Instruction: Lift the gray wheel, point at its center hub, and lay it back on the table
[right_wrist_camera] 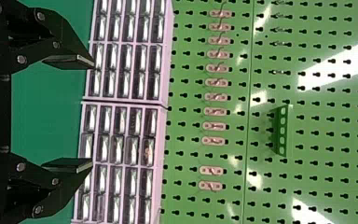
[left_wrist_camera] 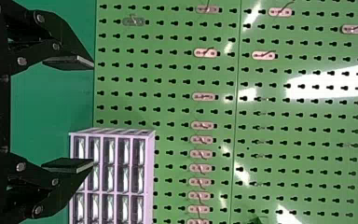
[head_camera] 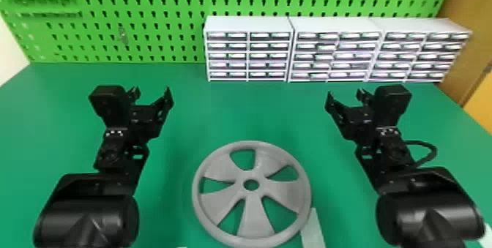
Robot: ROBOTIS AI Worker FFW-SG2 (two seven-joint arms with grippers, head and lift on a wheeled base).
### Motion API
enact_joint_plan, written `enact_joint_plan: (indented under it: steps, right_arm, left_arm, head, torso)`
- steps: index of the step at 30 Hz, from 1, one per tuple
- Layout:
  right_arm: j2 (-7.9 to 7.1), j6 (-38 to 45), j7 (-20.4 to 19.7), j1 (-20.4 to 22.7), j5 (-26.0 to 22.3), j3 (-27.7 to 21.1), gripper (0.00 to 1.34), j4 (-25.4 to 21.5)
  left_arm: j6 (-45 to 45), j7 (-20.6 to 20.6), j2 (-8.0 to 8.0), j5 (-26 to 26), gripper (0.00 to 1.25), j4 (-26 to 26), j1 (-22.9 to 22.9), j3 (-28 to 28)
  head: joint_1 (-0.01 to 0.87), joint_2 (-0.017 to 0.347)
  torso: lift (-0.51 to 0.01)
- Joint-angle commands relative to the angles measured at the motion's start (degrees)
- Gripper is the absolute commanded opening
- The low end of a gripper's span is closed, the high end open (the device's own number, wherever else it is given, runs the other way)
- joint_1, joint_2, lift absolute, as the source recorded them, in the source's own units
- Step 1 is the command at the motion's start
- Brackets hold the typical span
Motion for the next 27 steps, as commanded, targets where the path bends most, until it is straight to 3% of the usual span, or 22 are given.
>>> enact_joint_plan:
  steps: [1,27]
  right_arm:
    - [-0.05,0.2,-0.1,0.0,-0.2,0.3,0.82,0.0]
    - [-0.41,2.7,0.0,-0.5,-2.1,0.9,0.82,0.2]
  left_arm:
    - [-0.1,0.0,0.02,0.0,0.74,-0.1,0.0,0.1]
    - [-0.6,0.1,0.02,0.6,0.74,-0.3,0.5,0.8]
  head:
    - [0.692,0.048]
    - [0.692,0.048]
  torso:
    - [-0.096]
    - [-0.096]
